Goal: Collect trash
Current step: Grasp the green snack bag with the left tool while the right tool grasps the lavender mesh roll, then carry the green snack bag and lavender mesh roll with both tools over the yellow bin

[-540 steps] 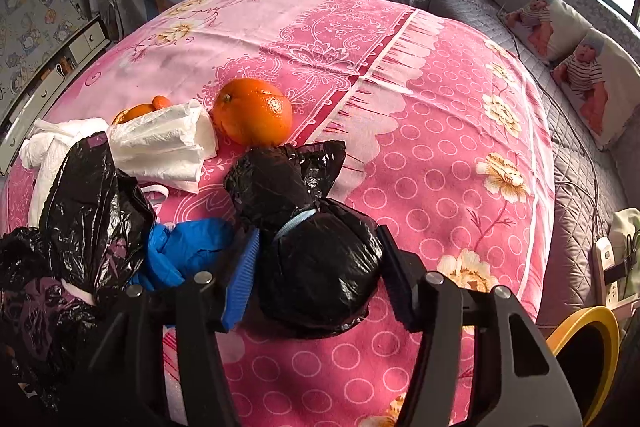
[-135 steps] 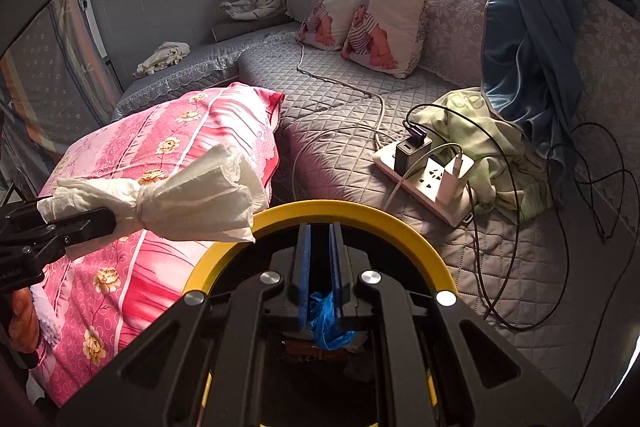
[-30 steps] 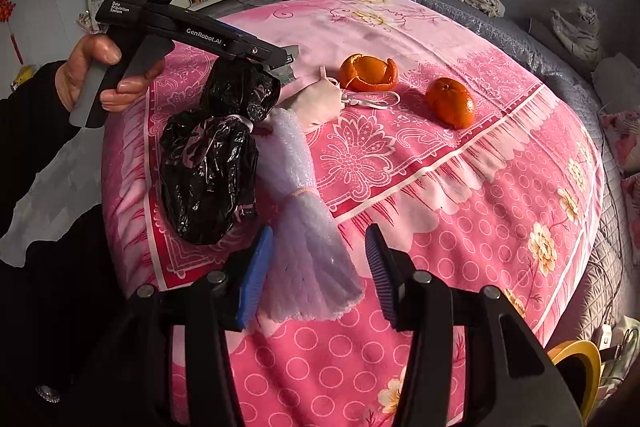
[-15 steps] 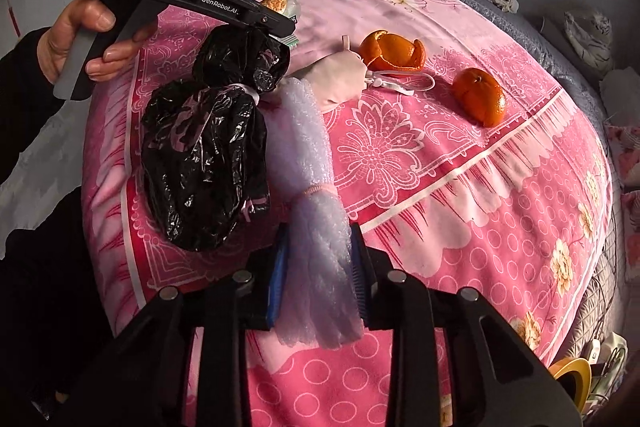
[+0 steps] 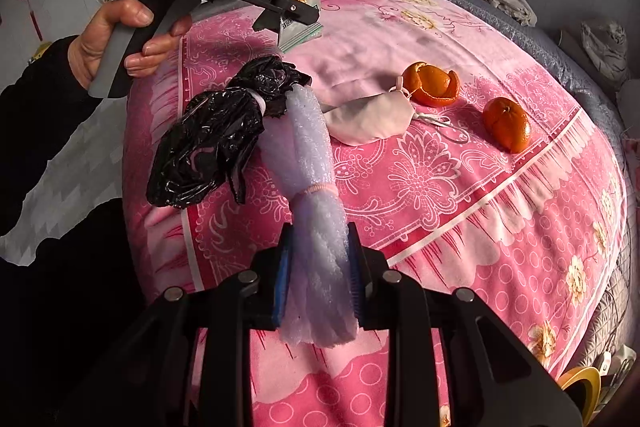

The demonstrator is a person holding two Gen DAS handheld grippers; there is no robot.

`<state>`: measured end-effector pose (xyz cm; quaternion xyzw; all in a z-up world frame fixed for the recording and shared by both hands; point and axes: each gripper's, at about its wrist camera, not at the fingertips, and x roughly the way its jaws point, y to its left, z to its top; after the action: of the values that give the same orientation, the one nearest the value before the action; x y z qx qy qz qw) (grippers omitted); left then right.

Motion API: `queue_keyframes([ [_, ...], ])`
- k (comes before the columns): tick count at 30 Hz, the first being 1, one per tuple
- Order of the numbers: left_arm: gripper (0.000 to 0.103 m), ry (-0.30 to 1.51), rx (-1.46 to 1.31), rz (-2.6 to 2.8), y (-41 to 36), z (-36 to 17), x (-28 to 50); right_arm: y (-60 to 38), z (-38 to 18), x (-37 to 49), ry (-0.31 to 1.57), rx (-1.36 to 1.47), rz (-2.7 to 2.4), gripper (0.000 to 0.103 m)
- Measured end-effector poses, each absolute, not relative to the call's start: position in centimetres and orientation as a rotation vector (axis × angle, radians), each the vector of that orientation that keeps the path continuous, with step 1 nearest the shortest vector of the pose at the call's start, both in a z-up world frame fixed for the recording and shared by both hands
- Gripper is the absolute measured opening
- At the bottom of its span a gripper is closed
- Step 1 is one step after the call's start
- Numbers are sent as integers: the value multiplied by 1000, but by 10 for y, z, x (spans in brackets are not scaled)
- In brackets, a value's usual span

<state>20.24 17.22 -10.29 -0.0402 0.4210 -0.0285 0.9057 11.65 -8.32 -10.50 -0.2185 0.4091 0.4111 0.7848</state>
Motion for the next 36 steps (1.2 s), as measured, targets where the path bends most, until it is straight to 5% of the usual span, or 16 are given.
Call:
queue_keyframes([
  [36, 29, 762, 22, -185, 86, -38, 185, -189, -51, 132, 774, -240, 621, 24],
])
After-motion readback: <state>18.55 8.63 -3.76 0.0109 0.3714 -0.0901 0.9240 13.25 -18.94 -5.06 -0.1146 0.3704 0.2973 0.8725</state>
